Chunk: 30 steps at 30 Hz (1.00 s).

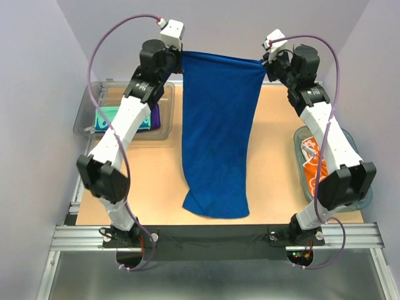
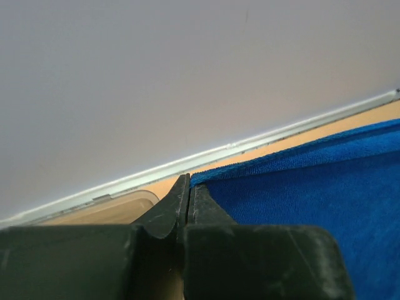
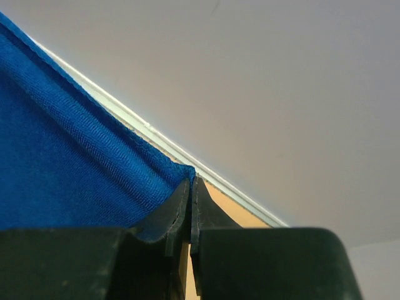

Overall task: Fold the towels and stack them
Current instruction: Flatten out the crumpled towel

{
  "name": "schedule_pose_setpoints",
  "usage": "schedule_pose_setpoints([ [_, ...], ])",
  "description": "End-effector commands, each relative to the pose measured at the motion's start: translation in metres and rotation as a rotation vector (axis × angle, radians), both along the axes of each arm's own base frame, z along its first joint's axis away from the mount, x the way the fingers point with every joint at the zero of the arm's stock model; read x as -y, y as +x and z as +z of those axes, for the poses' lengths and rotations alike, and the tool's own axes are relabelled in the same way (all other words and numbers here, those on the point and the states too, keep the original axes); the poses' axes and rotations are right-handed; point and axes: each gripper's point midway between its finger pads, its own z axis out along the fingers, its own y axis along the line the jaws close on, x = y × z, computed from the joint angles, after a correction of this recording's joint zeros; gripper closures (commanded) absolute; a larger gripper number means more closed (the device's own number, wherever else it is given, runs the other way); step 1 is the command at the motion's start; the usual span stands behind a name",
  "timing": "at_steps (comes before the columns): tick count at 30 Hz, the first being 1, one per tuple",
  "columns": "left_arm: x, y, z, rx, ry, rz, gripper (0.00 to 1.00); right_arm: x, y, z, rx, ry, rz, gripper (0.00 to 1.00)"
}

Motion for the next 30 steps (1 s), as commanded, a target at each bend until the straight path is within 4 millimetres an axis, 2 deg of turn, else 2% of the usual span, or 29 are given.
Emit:
schedule_pose_setpoints([
  [1,0.000,0.026,0.032,0.111,-0.074,-0.023,1.00,0.018,0.019,0.045,0.218,0.006,-0.031,0.99],
  [2,0.000,0.033,0.023,0.097,-0.070,-0.021,1.00,0.016,0.025,0.035,0.205,-0.002,-0.023,0.99],
  [3,0.005,0.044,0.006,0.068,-0.060,-0.033,1.00,0.016,0.030,0.028,0.200,-0.014,-0.019,1.00],
  [5,0.002,0.055,-0.012,0.041,-0.051,-0.034,1.00,0.010,0.042,0.006,0.176,-0.032,0.013,0.99],
  [6,0.003,0.063,-0.030,0.010,-0.040,-0.041,1.00,0.010,0.047,-0.008,0.159,-0.048,0.015,0.99],
  [12,-0.007,0.082,-0.086,-0.091,-0.025,-0.056,1.00,0.007,0.065,-0.064,0.102,-0.090,0.038,0.99],
  [13,-0.007,0.082,-0.089,-0.099,-0.031,-0.061,1.00,0.006,0.066,-0.073,0.091,-0.090,0.040,1.00],
  [17,0.000,0.076,-0.103,-0.121,-0.014,-0.124,1.00,0.007,0.065,-0.098,0.052,-0.093,0.038,0.99],
  [20,0.009,0.067,-0.111,-0.145,-0.018,-0.189,1.00,0.010,0.058,-0.115,0.023,-0.094,0.033,0.99],
  [22,0.012,0.061,-0.123,-0.176,-0.021,-0.209,1.00,0.013,0.054,-0.117,0.024,-0.098,0.025,1.00],
  [23,0.012,0.058,-0.126,-0.188,-0.029,-0.216,1.00,0.015,0.051,-0.126,0.006,-0.102,0.019,0.99],
  [27,0.013,0.040,-0.143,-0.240,-0.043,-0.239,1.00,0.022,0.042,-0.132,-0.003,-0.108,0.011,0.99],
  [28,0.012,0.033,-0.148,-0.252,-0.044,-0.240,1.00,0.022,0.038,-0.127,0.006,-0.106,0.014,0.99],
  [30,0.009,0.025,-0.146,-0.254,-0.051,-0.235,1.00,0.023,0.034,-0.129,0.001,-0.105,0.014,0.99],
])
